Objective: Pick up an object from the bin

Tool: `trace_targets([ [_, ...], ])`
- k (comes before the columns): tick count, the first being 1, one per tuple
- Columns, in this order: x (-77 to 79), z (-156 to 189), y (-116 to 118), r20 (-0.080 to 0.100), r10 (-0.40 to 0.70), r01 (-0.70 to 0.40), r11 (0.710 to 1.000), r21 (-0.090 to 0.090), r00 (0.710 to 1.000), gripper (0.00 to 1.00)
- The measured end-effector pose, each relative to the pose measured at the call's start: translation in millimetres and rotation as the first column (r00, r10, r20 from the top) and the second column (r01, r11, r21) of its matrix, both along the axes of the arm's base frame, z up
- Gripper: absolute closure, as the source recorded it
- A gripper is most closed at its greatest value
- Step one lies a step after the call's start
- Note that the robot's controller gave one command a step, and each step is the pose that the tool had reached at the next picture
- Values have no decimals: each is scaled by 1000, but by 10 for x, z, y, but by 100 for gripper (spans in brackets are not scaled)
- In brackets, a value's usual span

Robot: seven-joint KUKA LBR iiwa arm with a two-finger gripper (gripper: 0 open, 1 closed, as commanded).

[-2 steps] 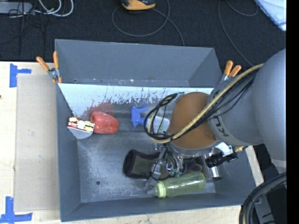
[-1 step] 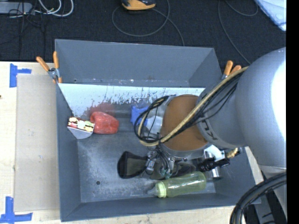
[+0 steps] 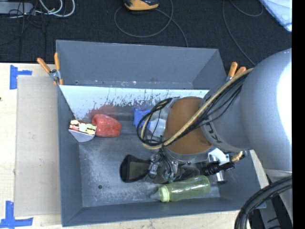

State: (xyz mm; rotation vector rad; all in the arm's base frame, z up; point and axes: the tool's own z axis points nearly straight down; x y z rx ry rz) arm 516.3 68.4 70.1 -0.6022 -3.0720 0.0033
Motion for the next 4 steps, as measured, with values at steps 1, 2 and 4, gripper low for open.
trace_targets([
  [1,-32,128,-6,-12,-1,1,1000,-1,1000,100],
  [2,-7,378,-5,-3,0,0,1000,0,1000,100],
  [4,-15,873,-5,-6,2,-2,1000,0,1000,100],
])
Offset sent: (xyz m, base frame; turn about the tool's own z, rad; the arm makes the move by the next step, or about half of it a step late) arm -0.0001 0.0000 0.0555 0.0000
